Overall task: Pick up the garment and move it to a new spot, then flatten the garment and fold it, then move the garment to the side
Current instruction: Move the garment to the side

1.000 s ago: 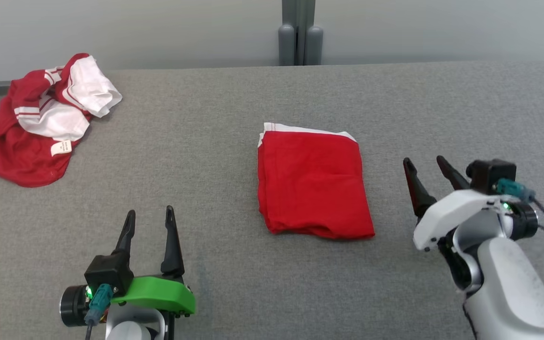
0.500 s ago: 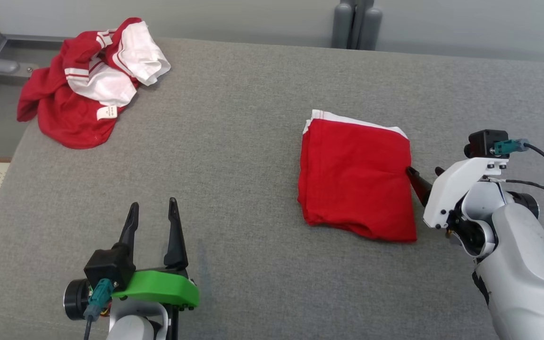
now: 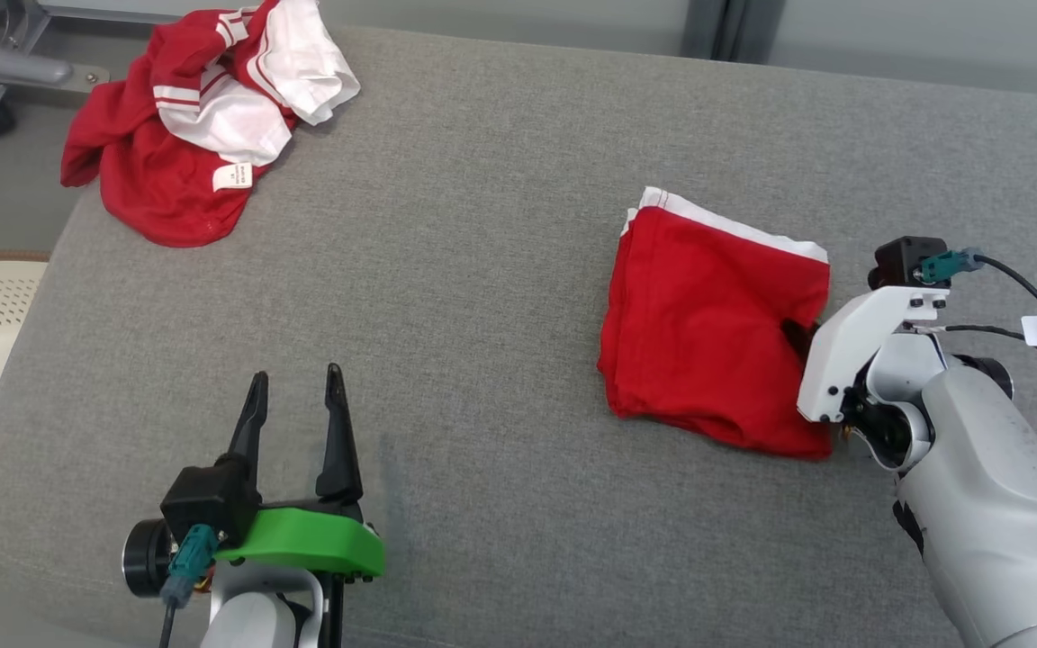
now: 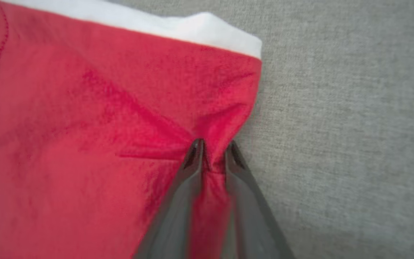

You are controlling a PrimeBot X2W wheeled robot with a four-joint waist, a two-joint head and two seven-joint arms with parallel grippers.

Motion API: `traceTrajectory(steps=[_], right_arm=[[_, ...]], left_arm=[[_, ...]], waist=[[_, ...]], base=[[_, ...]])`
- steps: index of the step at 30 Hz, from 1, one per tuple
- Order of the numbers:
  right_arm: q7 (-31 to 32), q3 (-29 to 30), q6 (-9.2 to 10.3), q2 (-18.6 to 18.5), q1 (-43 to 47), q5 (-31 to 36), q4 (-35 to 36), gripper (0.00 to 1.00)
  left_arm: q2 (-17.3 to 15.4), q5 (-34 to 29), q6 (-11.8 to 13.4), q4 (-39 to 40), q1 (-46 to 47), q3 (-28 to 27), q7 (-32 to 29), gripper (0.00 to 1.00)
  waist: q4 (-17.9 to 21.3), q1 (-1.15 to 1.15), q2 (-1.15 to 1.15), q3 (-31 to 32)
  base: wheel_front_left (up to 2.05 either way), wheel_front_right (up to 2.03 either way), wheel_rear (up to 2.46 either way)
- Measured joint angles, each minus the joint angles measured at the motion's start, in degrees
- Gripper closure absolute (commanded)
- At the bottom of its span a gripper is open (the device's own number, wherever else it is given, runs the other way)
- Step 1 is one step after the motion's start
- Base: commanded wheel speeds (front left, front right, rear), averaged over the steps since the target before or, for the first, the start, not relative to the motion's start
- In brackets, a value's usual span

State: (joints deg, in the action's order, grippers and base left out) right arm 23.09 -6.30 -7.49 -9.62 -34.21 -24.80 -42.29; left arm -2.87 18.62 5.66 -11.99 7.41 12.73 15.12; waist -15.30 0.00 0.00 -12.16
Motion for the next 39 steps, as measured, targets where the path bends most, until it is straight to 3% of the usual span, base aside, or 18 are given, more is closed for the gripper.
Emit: traceTrajectory(steps=[9, 16, 31, 35, 39], right_arm=[[-1.53, -4.94, -0.05, -3.03, -1.93, -1.97, 2.21, 1.0], [-2.57, -6.19, -0.03, -7.84, -4.06, -2.91, 4.7, 1.0], [-8.84, -5.28, -0.03, -6.77, -5.17, -3.82, 1.37, 1.0], [-10.33, -4.47, -0.03, -7.44, -5.37, -3.59, 0.0, 1.0], [-11.17, -3.97, -0.02, -8.04, -7.11, -2.29, -1.45, 1.0]], left_arm=[[0.04, -1.11, -1.59, 2.83, 1.06, 1.02, 0.01, 0.0], [-0.12, -3.11, -1.92, 3.6, 2.97, 1.44, 0.01, 0.0], [-2.53, -5.1, -2.66, 3.18, 7.65, 2.48, -1.12, 0.0], [-2.61, -5.08, -2.54, 3.75, 7.67, 2.46, -1.18, 0.0], [-2.94, -4.76, -2.02, 4.58, 7.62, 1.86, -1.1, 0.0]], waist=[[5.15, 0.0, 0.0, -1.1], [12.91, 0.0, 0.0, -2.75], [31.19, 0.0, 0.0, -6.84], [32.55, 0.0, 0.0, -7.76], [31.41, 0.0, 0.0, -8.14]], base=[[0.0, 0.0, 0.0], [0.0, 0.0, 0.0], [0.0, 0.0, 0.0], [0.0, 0.0, 0.0], [0.0, 0.0, 0.0]])
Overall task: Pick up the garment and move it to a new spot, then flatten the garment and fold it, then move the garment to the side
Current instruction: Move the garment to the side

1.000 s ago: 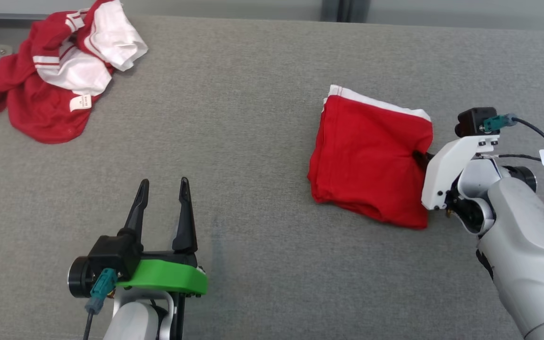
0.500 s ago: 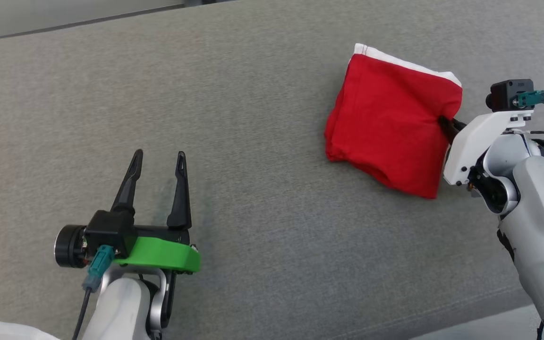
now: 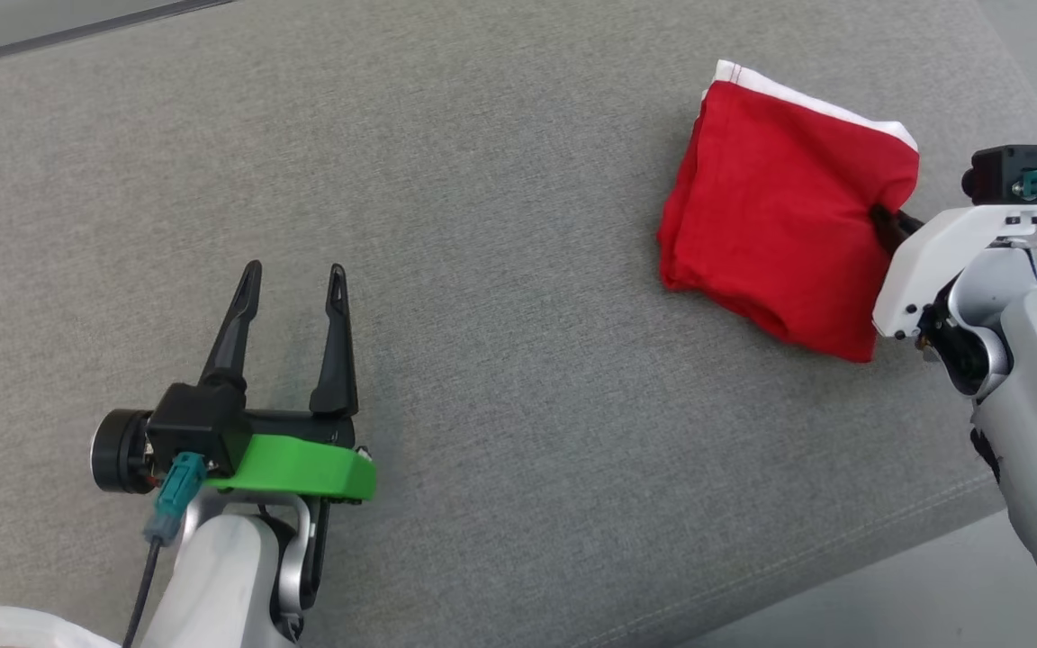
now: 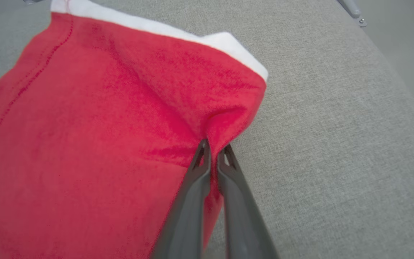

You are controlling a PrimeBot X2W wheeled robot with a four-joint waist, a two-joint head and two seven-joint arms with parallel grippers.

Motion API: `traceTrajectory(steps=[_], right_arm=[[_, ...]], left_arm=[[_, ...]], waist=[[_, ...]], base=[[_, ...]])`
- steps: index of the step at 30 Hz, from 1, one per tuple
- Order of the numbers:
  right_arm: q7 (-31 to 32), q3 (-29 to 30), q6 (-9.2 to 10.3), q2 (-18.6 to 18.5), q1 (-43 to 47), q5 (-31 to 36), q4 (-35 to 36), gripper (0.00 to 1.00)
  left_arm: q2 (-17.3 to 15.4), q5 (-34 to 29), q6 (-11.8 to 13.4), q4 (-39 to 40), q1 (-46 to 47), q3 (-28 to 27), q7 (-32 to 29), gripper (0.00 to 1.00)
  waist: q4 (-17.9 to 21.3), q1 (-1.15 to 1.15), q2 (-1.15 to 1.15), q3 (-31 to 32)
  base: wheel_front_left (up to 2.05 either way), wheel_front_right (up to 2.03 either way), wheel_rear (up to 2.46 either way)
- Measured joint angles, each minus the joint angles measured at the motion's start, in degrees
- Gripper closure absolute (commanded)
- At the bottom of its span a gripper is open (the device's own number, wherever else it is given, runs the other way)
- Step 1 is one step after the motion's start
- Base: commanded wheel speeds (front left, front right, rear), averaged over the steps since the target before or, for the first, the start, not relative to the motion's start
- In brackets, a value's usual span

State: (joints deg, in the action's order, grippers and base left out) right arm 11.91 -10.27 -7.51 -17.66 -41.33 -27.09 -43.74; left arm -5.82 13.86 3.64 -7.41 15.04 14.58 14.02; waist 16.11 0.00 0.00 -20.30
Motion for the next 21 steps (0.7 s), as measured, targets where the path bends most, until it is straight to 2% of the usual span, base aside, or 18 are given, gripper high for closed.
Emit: traceTrajectory(steps=[9, 15, 21], right_arm=[[-1.97, 4.38, -0.01, -4.0, -7.4, 6.26, -6.6, 1.0], [-3.41, 6.84, -0.02, -9.87, -12.17, 13.34, -11.04, 1.0], [-3.79, 10.23, -0.03, -13.82, -15.16, 18.8, -14.72, 1.0]], left_arm=[[-0.45, 0.14, 0.91, 2.31, 0.02, -0.35, 0.15, 0.0], [-0.74, 0.19, 1.21, 3.19, 0.05, -0.42, 0.16, 0.0], [-1.04, 0.21, 1.76, 4.24, -0.04, -0.46, 0.18, 0.0]], waist=[[-5.78, 0.0, 0.0, -1.47], [-10.0, 0.0, 0.0, -2.72], [-13.91, 0.0, 0.0, -3.96]], base=[[0.0, 0.0, 0.0], [0.0, 0.0, 0.0], [0.0, 0.0, 0.0]])
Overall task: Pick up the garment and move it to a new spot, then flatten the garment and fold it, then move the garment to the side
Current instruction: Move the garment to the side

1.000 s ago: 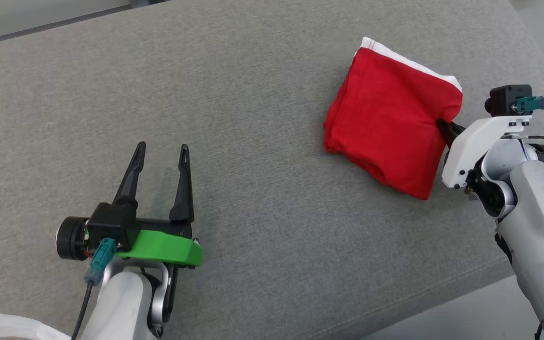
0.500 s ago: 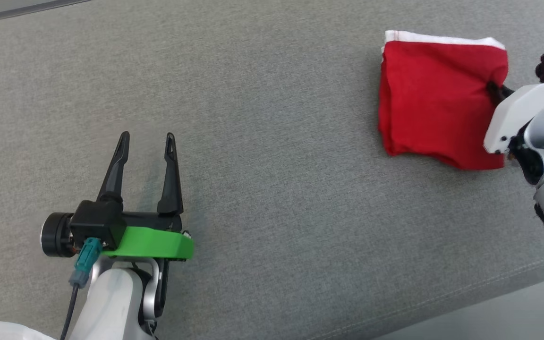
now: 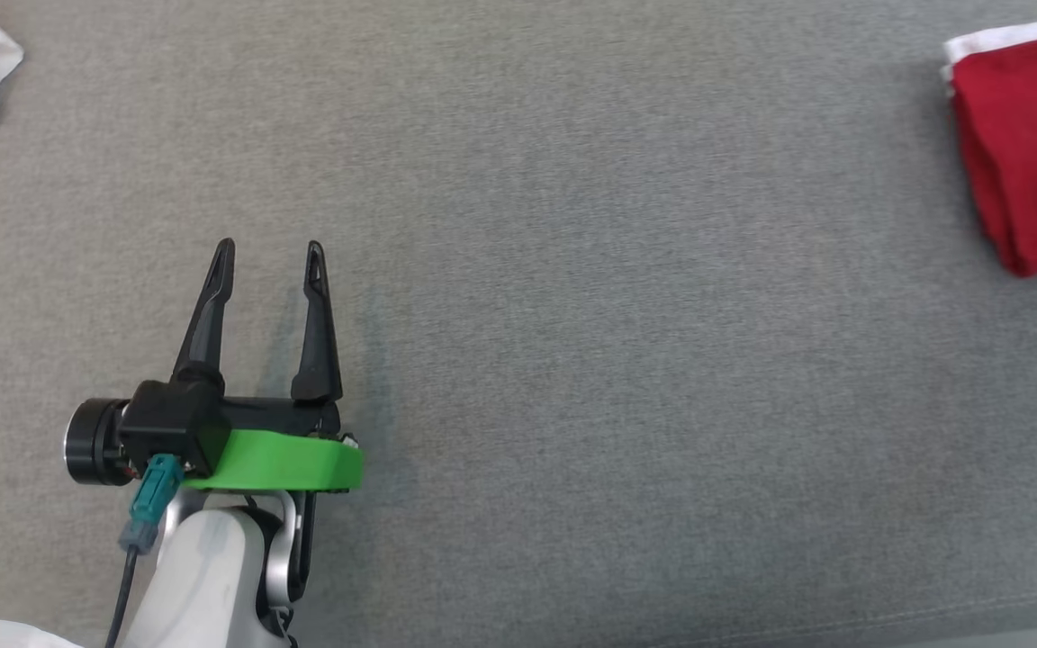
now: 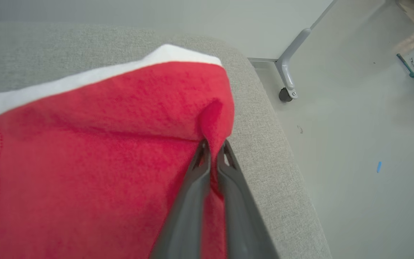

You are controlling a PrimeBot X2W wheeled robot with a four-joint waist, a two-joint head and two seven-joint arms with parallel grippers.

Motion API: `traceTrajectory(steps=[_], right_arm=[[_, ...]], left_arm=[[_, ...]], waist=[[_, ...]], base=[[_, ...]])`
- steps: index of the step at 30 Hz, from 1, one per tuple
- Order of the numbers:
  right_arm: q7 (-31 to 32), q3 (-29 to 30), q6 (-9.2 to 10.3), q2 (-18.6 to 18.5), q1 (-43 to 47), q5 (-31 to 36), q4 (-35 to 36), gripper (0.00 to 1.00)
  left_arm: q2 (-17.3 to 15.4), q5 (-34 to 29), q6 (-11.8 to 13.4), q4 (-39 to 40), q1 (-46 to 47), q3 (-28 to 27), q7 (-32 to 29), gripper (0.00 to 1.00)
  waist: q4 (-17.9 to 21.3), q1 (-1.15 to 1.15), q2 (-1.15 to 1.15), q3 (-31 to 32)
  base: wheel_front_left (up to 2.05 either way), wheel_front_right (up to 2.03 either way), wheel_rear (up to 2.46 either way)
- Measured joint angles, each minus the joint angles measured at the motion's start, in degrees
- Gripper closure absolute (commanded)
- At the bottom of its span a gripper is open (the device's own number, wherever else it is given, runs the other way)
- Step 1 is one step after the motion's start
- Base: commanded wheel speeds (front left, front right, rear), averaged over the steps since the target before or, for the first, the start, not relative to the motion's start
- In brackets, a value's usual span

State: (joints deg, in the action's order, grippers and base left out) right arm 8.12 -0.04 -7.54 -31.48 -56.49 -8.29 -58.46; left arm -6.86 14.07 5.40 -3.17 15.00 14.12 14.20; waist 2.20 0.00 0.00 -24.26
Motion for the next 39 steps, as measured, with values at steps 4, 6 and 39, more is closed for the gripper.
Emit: traceTrajectory(steps=[4, 6, 39], right_arm=[[0.0, 2.83, 0.0, -1.85, -1.46, 2.98, -1.38, 1.0], [-0.02, 4.23, 0.0, -2.29, -1.84, 4.65, -1.86, 1.0], [-15.4, 11.5, 0.01, 12.46, -1.11, 12.14, -2.03, 0.0]], left_arm=[[-0.22, 0.0, 0.19, 0.69, -0.08, 0.16, 0.0, 0.0], [-0.36, 0.0, 0.24, 0.93, -0.18, 0.2, -0.01, 0.0], [-0.81, 2.21, 0.54, -3.71, -1.37, 1.19, -0.51, 0.0]], waist=[[-1.97, 0.0, 0.0, -0.82], [-2.69, 0.0, 0.0, -1.2], [-0.14, 0.0, 0.0, 5.41]], base=[[0.0, 0.0, 0.0], [0.0, 0.0, 0.0], [0.0, 0.0, 0.0]])
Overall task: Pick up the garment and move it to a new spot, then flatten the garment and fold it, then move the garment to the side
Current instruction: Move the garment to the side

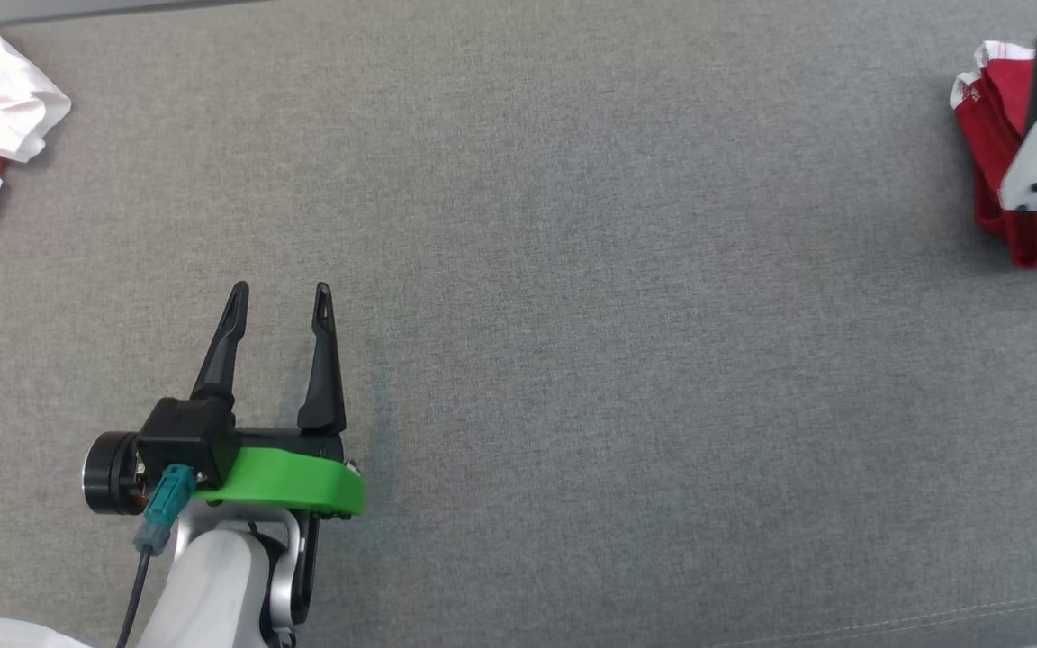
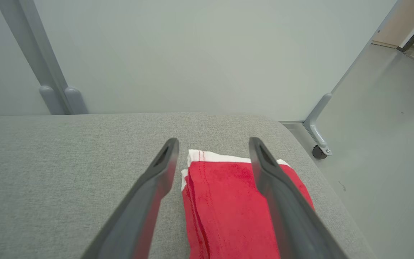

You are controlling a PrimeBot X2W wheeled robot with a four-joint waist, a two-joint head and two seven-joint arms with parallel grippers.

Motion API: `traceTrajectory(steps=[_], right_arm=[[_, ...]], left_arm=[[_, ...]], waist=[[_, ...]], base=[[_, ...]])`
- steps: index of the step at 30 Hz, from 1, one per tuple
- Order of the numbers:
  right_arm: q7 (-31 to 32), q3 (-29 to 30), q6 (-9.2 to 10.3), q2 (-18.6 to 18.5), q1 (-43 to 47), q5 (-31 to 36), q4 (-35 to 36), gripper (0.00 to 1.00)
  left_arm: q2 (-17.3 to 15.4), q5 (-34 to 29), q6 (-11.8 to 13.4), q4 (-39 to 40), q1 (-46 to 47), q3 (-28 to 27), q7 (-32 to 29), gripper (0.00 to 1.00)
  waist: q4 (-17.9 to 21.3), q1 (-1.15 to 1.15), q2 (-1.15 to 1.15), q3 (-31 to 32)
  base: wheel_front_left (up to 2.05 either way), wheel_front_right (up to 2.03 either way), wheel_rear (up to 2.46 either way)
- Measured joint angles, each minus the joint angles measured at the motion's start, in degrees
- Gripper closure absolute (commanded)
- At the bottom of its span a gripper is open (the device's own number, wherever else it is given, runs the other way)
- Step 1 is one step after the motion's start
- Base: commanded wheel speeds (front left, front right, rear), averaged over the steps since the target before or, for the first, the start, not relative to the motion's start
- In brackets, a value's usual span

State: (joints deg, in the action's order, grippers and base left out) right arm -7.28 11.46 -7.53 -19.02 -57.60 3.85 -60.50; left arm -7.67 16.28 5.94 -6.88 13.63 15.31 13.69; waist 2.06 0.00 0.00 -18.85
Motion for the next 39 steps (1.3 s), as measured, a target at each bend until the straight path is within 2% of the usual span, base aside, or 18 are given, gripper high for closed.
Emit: traceTrajectory(steps=[9, 13, 19, 27, 32, 39], right_arm=[[-5.98, -12.33, -0.01, 6.67, 5.95, -10.42, 4.66, 0.0], [-7.06, -15.49, 0.0, 7.65, 11.69, -12.24, 9.45, 0.0], [-7.57, -16.14, 0.0, 11.8, 23.0, -13.07, 18.74, 0.0], [-7.77, -11.98, 0.01, 15.84, 39.43, -8.95, 36.11, 0.0], [-7.77, -10.65, 0.01, 16.06, 47.35, -9.31, 42.98, 0.0], [-7.59, -11.07, 0.01, 16.15, 52.45, -11.16, 47.66, 0.0]], left_arm=[[1.19, 2.3, -0.88, -6.76, -0.27, -2.65, 1.1, 0.0], [1.44, 2.86, -0.88, -8.35, -2.45, -4.83, 1.27, 0.0], [2.57, 2.57, -1.81, -8.28, -6.19, -6.17, 1.34, 0.0], [3.8, 1.82, -2.4, -7.31, -10.17, -7.08, 1.35, 0.0], [4.24, 1.71, -2.48, -6.51, -11.87, -7.67, 1.35, 0.0], [4.5, 1.24, -2.91, -6.55, -12.4, -7.68, 1.35, 0.0]], waist=[[0.32, 0.0, 0.0, 6.35], [0.26, 0.0, 0.0, 9.43], [-0.48, 0.0, 0.0, 13.44], [-2.57, 0.0, 0.0, 16.9], [-3.63, 0.0, 0.0, 17.9], [-4.01, 0.0, 0.0, 18.29]], base=[[0.0, 0.0, 0.0], [0.0, 0.0, 0.0], [0.0, 0.0, 0.0], [0.0, 0.0, 0.0], [0.0, 0.0, 0.0], [0.0, 0.0, 0.0]])
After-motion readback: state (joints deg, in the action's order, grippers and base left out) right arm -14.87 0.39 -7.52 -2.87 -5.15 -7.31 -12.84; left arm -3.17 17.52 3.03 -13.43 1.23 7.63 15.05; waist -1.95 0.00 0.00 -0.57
